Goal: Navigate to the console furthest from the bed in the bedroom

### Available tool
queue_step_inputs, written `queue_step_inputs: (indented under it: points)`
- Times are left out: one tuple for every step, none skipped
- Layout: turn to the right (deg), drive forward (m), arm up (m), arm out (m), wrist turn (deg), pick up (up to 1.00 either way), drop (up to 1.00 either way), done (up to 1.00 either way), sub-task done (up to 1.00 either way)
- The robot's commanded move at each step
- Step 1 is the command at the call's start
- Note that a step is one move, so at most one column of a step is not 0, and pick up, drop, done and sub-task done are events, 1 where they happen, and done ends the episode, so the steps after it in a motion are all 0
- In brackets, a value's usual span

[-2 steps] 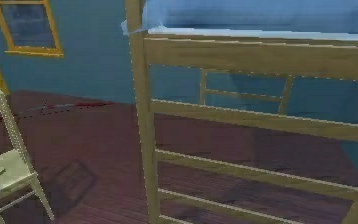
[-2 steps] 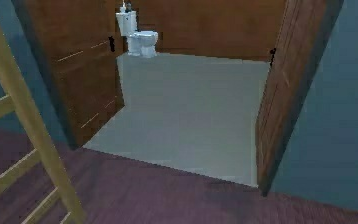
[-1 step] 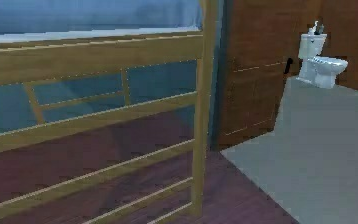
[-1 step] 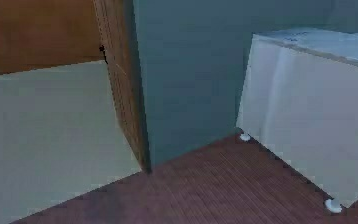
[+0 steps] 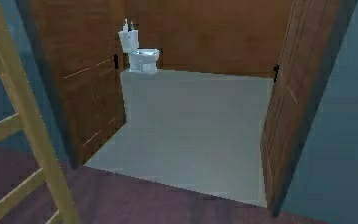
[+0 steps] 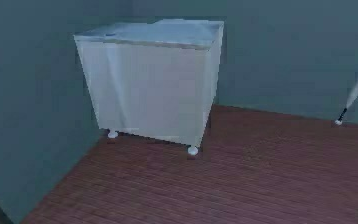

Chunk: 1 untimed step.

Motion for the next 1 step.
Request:
queue_step_inputs:
  points:
    - [45.0,0.00,0.00,0.00,0.0,0.00,0.00,0.00,0.00]
